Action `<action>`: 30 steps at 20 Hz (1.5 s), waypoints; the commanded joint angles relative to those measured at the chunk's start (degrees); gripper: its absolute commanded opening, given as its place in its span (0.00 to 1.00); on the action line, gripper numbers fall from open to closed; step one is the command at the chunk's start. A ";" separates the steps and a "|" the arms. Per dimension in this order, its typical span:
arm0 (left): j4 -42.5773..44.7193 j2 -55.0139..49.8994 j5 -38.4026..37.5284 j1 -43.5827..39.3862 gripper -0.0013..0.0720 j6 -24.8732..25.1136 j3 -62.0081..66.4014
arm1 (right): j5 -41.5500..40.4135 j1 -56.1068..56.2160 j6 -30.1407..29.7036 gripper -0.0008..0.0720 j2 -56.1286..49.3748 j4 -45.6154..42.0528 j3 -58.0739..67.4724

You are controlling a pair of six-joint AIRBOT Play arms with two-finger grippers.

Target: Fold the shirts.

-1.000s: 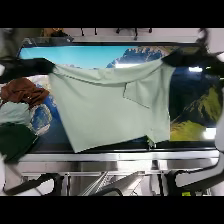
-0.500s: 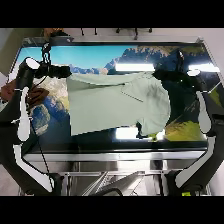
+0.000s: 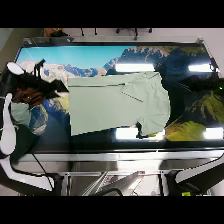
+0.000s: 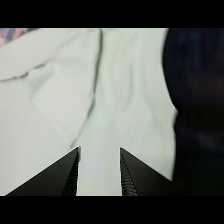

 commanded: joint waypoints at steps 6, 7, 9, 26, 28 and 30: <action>-2.69 20.06 18.64 3.04 0.97 0.87 -49.05 | 4.81 -7.19 1.22 0.43 0.85 -4.39 -6.99; -5.20 19.98 21.90 2.19 0.97 2.91 -50.40 | 4.81 -7.19 1.22 0.43 0.85 -4.46 -6.99; -10.60 18.05 26.56 0.22 0.97 6.40 -50.75 | 4.98 -7.19 1.84 0.43 0.85 -6.45 -7.02; -14.08 8.68 18.23 0.94 0.04 11.19 -31.95 | -0.72 6.64 0.70 0.38 -2.29 -8.20 -21.24; -14.86 8.81 17.11 2.05 0.04 11.26 -31.21 | -0.04 8.46 0.81 0.04 -1.75 -5.60 -19.17; -17.00 11.10 13.22 3.37 0.04 11.72 -28.24 | 1.66 8.70 0.74 0.04 1.25 -0.87 -15.69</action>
